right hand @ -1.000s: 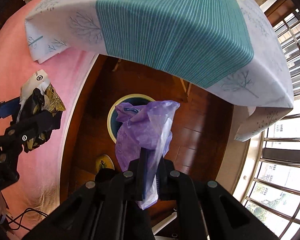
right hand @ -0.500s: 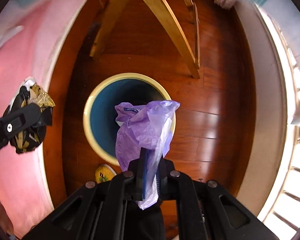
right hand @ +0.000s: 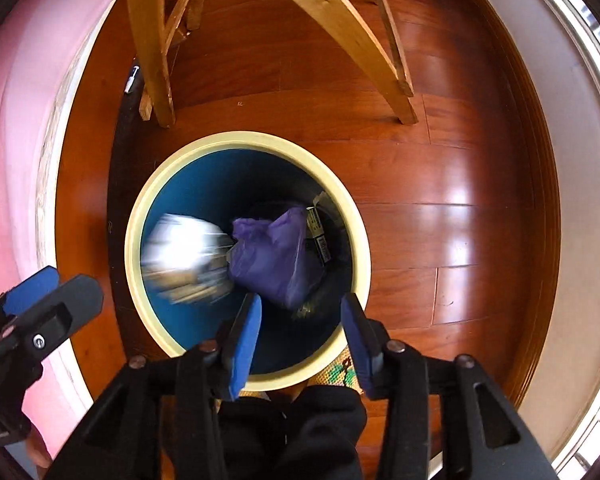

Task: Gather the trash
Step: 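Carry the bag and wrapper over the bin and open both grippers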

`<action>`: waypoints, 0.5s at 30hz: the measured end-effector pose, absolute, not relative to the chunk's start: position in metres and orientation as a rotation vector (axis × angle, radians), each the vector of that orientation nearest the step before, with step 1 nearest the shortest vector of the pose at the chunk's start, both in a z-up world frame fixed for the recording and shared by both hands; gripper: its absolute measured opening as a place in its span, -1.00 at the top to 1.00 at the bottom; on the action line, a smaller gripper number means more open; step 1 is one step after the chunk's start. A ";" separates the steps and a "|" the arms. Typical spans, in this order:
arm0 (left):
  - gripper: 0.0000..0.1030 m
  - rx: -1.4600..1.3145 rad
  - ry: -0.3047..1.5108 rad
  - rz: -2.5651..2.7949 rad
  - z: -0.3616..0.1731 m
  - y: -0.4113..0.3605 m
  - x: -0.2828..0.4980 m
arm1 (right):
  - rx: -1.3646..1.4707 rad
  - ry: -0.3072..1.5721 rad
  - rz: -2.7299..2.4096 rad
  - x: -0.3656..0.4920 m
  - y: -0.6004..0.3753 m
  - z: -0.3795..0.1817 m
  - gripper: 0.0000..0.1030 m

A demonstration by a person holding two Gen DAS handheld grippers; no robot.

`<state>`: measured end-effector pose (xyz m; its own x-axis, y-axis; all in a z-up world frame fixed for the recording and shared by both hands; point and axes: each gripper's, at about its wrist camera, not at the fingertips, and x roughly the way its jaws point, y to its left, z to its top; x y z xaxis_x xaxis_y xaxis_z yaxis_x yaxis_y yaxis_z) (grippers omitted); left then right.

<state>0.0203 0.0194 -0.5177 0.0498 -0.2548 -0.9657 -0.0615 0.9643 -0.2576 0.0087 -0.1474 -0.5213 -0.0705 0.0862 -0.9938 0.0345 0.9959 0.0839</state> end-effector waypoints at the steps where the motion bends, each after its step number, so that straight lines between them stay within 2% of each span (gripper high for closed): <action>1: -0.92 -0.246 1.518 -0.150 -0.516 0.019 0.020 | 0.095 1.642 0.039 0.009 -0.149 -0.520 0.18; 8: -0.92 -0.184 1.482 -0.113 -0.494 0.022 0.018 | 0.082 1.593 0.028 0.011 -0.151 -0.504 0.18; 15: -0.92 -0.182 1.419 -0.063 -0.436 0.033 0.012 | 0.077 1.551 0.036 0.008 -0.151 -0.447 0.18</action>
<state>0.0123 0.0334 -0.4360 0.1523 -0.1524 -0.9765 -0.0649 0.9844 -0.1637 0.0077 -0.1509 -0.4475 0.0203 0.0718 -0.9972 0.0249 0.9971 0.0723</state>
